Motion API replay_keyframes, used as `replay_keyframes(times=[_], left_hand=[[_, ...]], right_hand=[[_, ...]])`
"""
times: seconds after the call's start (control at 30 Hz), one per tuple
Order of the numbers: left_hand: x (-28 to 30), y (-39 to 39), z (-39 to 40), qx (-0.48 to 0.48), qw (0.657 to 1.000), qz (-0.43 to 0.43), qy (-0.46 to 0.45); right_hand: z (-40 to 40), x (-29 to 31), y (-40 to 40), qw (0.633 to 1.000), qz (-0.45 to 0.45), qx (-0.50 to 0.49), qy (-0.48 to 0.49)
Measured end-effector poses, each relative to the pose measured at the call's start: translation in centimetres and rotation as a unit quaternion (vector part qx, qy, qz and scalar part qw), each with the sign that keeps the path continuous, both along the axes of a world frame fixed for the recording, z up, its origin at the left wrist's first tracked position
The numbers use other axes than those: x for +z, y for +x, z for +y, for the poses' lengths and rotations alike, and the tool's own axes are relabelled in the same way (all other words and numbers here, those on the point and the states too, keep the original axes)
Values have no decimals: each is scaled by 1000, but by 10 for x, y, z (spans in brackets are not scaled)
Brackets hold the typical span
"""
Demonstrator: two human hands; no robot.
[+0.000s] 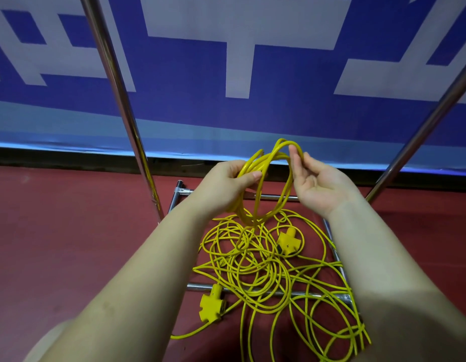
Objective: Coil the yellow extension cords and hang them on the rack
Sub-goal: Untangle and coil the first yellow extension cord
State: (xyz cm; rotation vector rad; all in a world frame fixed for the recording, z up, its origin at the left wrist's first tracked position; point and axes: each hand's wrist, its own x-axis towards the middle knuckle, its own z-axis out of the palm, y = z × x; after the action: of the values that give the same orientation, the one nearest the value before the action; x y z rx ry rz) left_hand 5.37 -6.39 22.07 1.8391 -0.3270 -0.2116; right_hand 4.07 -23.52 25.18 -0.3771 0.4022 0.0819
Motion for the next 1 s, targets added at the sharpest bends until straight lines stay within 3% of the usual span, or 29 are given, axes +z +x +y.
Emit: replay_keyframes(times=[0.07,0.2,0.27,0.3,0.33,0.4,0.47,0.53,0.6,0.77,0.83,1.0], left_hand=[[0,-1,-3,0,1000,12,-14],[3,-4,-10,-5,988,93,-124],[4,-2,-10,24,985,101,-136],[5,-2,-10,43,983,103,-144],[5,0,-10,65,979,106,-159],[6,3,-9,112,965,119,-207],[7,6,-6,151,951,127,-240],[8,8,-3,173,945,127,-246],[8,9,0,184,940,130,-258],[8,14,16,211,943,114,-230],[8,16,25,207,956,92,-185],[10,18,39,199,974,59,-95]], right_hand=[[1,0,-1,1000,-12,-4,-3],[3,-2,1,999,-15,-15,-29],[5,-5,2,988,-23,17,-151],[7,-7,1,964,-24,48,-261],[11,-11,-1,916,-30,89,-391],[21,-24,-6,763,-69,178,-617],[31,-39,-10,631,-120,243,-727],[38,-53,-9,577,-141,237,-768],[41,-59,-7,581,-145,192,-778],[31,-50,-3,714,-95,10,-693],[18,-44,-2,683,-74,-73,-723],[2,-33,-6,517,-73,-83,-849]])
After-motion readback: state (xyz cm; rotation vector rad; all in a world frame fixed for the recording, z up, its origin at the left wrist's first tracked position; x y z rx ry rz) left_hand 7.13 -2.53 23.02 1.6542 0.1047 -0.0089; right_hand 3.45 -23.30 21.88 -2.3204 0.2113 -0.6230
